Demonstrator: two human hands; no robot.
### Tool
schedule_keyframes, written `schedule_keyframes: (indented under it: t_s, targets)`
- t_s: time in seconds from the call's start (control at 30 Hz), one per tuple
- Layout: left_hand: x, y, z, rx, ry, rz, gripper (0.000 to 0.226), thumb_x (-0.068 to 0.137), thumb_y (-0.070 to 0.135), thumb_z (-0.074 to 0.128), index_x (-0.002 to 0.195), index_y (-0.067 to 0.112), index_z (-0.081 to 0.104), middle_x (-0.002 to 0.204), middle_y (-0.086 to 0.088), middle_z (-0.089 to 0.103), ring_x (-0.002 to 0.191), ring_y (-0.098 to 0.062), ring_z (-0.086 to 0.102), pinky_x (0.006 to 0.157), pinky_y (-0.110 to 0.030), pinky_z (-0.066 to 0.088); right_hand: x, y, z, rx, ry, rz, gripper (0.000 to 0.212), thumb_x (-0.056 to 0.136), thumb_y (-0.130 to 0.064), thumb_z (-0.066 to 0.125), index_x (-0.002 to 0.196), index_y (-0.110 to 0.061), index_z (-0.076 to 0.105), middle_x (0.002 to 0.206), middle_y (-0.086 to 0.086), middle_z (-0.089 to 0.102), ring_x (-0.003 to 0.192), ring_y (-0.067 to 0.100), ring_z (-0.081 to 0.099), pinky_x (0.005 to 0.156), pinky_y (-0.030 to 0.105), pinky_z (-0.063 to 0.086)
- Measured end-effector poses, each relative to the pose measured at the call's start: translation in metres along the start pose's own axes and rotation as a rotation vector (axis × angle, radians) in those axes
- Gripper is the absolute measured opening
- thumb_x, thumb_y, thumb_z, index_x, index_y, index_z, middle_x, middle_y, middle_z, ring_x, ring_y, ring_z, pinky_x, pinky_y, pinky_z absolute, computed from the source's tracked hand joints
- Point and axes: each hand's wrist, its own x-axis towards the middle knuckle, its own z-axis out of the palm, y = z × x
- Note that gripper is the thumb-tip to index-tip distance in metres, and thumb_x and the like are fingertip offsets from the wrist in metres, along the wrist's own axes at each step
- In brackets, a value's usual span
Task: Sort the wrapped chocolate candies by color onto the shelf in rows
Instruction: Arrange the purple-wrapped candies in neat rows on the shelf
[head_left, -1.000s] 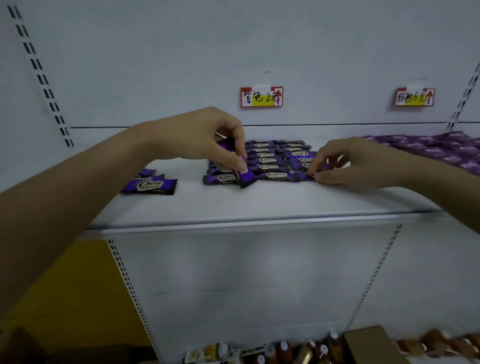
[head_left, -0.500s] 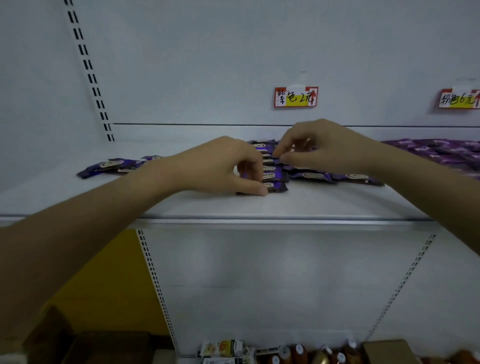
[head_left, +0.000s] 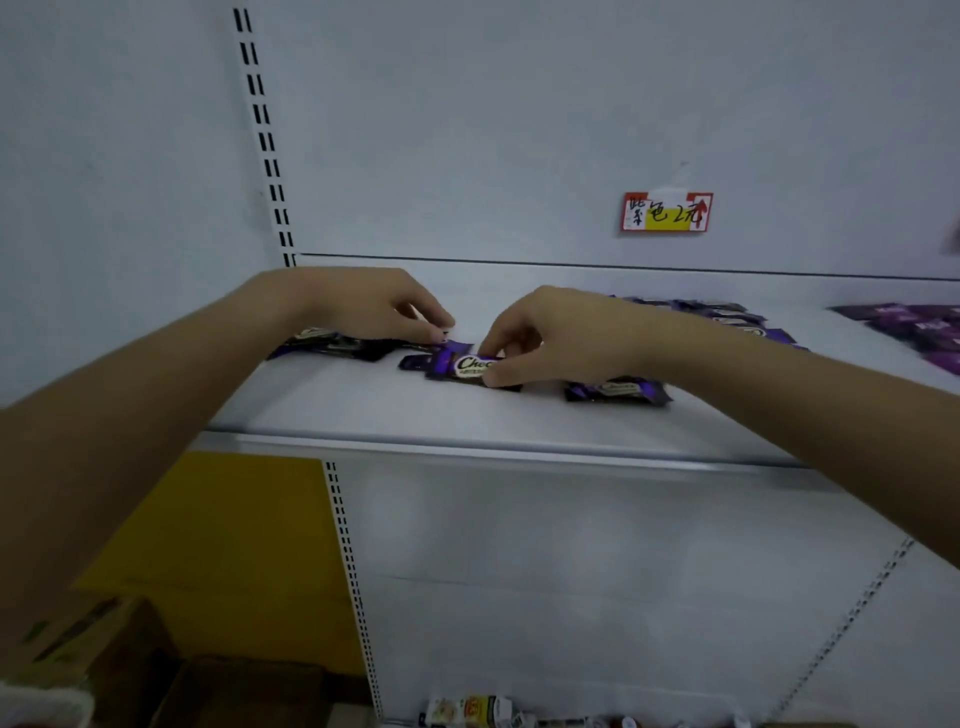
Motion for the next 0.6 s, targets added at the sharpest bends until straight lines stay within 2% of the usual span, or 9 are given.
schedule_keyframes:
  t_s: [0.03, 0.1, 0.17, 0.2, 0.27, 0.33, 0.43, 0.5, 0.6]
  targets:
    - [0.001, -0.002, -0.001, -0.010, 0.005, 0.009, 0.030, 0.091, 0.041, 0.057, 0.119, 0.031, 0.064, 0.115, 0.021, 0.060, 0.107, -0.002, 0.058, 0.097, -0.024, 0.041, 0.000, -0.001, -0.002, 0.049, -0.008, 0.010, 0.023, 0.085, -0.038, 0.065, 0.102, -0.024, 0.070, 0.078, -0.008, 0.061, 0.067, 0.006, 0.052, 0.056, 0.013, 0.037]
    - [0.002, -0.006, -0.002, -0.001, 0.016, 0.029, 0.025, 0.091, 0.042, 0.058, 0.110, 0.031, 0.067, 0.109, 0.011, 0.067, 0.103, -0.010, 0.061, 0.097, -0.033, 0.046, -0.002, 0.001, -0.006, 0.154, 0.002, 0.038, 0.014, 0.083, -0.032, 0.068, 0.093, -0.024, 0.072, 0.073, -0.007, 0.064, 0.066, 0.009, 0.054, 0.062, 0.021, 0.042]
    - [0.003, -0.008, -0.001, 0.003, 0.041, 0.052, 0.020, 0.089, 0.043, 0.060, 0.102, 0.031, 0.069, 0.100, 0.001, 0.069, 0.096, -0.020, 0.063, 0.092, -0.043, 0.049, -0.006, 0.007, -0.010, 0.242, 0.053, 0.082, 0.009, 0.083, -0.032, 0.069, 0.088, -0.025, 0.072, 0.081, -0.004, 0.071, 0.072, 0.011, 0.058, 0.070, 0.029, 0.049]
    - [0.004, -0.009, -0.001, -0.025, 0.080, 0.060, 0.016, 0.088, 0.040, 0.063, 0.098, 0.030, 0.070, 0.097, -0.001, 0.070, 0.093, -0.022, 0.063, 0.089, -0.044, 0.050, -0.008, 0.012, -0.013, 0.282, 0.084, 0.116, 0.011, 0.083, -0.034, 0.069, 0.088, -0.024, 0.072, 0.084, -0.004, 0.072, 0.073, 0.010, 0.059, 0.072, 0.027, 0.050]
    - [0.006, -0.007, -0.001, -0.126, 0.215, 0.075, 0.004, 0.086, 0.030, 0.067, 0.089, 0.027, 0.070, 0.090, -0.002, 0.071, 0.082, -0.019, 0.064, 0.083, -0.039, 0.052, -0.015, 0.025, -0.017, 0.367, 0.134, 0.199, 0.016, 0.083, -0.035, 0.069, 0.090, -0.022, 0.073, 0.086, -0.006, 0.071, 0.072, 0.007, 0.060, 0.072, 0.020, 0.050]
    - [0.008, 0.001, -0.004, -0.303, 0.372, 0.090, 0.002, 0.085, 0.023, 0.070, 0.083, 0.023, 0.068, 0.084, -0.002, 0.070, 0.071, -0.013, 0.060, 0.075, -0.032, 0.050, -0.023, 0.038, -0.022, 0.483, 0.160, 0.257, 0.013, 0.084, -0.029, 0.068, 0.091, -0.019, 0.074, 0.083, -0.007, 0.069, 0.073, 0.006, 0.059, 0.069, 0.016, 0.051]
    - [0.011, 0.020, -0.010, -0.573, 0.513, 0.112, 0.008, 0.084, 0.019, 0.071, 0.081, 0.015, 0.064, 0.070, -0.001, 0.063, 0.058, -0.005, 0.054, 0.059, -0.021, 0.046, -0.036, 0.055, -0.029, 0.618, 0.193, 0.289, 0.009, 0.087, -0.017, 0.065, 0.087, -0.016, 0.074, 0.081, 0.001, 0.066, 0.078, 0.014, 0.056, 0.075, 0.023, 0.054]
    - [0.013, 0.037, -0.011, -0.704, 0.523, 0.147, 0.013, 0.083, 0.016, 0.072, 0.080, 0.012, 0.060, 0.067, -0.001, 0.062, 0.053, -0.005, 0.055, 0.054, -0.018, 0.049, -0.048, 0.066, -0.035, 0.649, 0.211, 0.306, 0.012, 0.087, -0.013, 0.063, 0.085, -0.017, 0.074, 0.081, 0.002, 0.069, 0.079, 0.016, 0.059, 0.075, 0.024, 0.055]
    - [0.016, 0.066, -0.006, -0.874, 0.441, 0.216, 0.013, 0.083, 0.009, 0.070, 0.083, 0.011, 0.057, 0.073, -0.006, 0.065, 0.058, -0.012, 0.065, 0.061, -0.022, 0.056, -0.071, 0.080, -0.047, 0.635, 0.220, 0.335, 0.014, 0.088, -0.011, 0.061, 0.087, -0.015, 0.074, 0.081, 0.003, 0.070, 0.081, 0.016, 0.059, 0.082, 0.029, 0.054]
